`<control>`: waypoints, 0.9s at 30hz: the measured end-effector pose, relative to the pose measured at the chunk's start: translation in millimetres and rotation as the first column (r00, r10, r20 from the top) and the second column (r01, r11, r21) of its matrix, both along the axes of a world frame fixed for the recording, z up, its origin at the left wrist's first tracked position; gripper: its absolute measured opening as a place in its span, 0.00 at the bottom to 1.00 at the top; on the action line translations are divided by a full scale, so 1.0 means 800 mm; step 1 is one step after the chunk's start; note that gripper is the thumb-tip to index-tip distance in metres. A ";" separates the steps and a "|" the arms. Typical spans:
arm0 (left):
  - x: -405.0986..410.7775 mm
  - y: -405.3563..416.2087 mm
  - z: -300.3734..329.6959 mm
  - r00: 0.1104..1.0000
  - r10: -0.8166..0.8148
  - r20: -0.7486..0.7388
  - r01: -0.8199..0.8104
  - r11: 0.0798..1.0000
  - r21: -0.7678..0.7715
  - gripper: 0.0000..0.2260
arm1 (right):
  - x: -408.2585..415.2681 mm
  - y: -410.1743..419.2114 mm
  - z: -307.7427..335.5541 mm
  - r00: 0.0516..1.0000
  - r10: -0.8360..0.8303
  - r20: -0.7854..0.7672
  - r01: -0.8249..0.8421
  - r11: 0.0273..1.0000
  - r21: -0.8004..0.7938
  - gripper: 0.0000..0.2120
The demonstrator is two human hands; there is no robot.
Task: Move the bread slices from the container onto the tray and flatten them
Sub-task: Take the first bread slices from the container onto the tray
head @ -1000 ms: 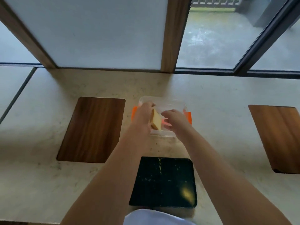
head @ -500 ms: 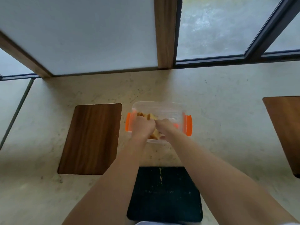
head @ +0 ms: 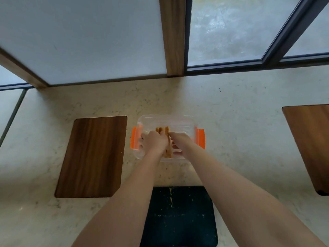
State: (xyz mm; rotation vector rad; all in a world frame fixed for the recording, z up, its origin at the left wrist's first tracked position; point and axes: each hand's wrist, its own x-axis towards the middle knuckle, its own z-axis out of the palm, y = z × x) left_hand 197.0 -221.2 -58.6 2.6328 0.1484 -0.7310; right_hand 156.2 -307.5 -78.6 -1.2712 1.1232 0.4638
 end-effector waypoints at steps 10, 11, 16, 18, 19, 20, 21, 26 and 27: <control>0.008 0.003 -0.025 0.990 -0.122 -0.071 0.114 0.987 -0.117 0.19 | -0.005 -0.009 -0.006 0.997 -0.052 0.065 0.051 0.999 0.010 0.25; 0.008 0.003 -0.026 0.989 -0.137 -0.051 0.132 0.986 -0.101 0.18 | -0.006 -0.009 -0.008 0.996 -0.052 0.072 0.052 0.999 0.000 0.26; 0.013 0.012 -0.035 0.980 -0.199 -0.022 0.198 0.980 -0.014 0.10 | -0.005 -0.012 -0.019 0.993 -0.102 0.055 0.103 0.994 -0.028 0.25; 0.014 0.015 -0.036 0.970 -0.243 -0.008 0.243 0.970 0.002 0.09 | -0.004 -0.013 -0.021 0.994 -0.096 0.062 0.098 0.995 -0.035 0.22; 0.014 0.016 -0.033 0.968 -0.250 0.015 0.250 0.968 0.000 0.09 | -0.004 -0.014 -0.022 0.994 -0.090 0.063 0.093 0.994 -0.048 0.21; 0.015 0.015 -0.029 0.967 -0.251 0.045 0.251 0.968 -0.008 0.09 | -0.004 -0.014 -0.023 0.994 -0.090 0.056 0.094 0.993 -0.070 0.20; 0.014 0.014 -0.024 0.963 -0.255 0.082 0.257 0.966 -0.014 0.10 | -0.002 -0.014 -0.023 0.994 -0.094 0.050 0.099 0.989 -0.108 0.19; -0.006 0.031 0.017 0.894 -0.231 0.385 0.299 0.946 -0.125 0.14 | -0.003 -0.014 0.018 0.987 0.058 0.147 0.015 0.892 -0.452 0.16; -0.014 0.040 0.026 0.878 -0.210 0.430 0.306 0.937 -0.168 0.14 | -0.010 -0.014 0.032 0.979 0.093 0.180 0.017 0.848 -0.529 0.15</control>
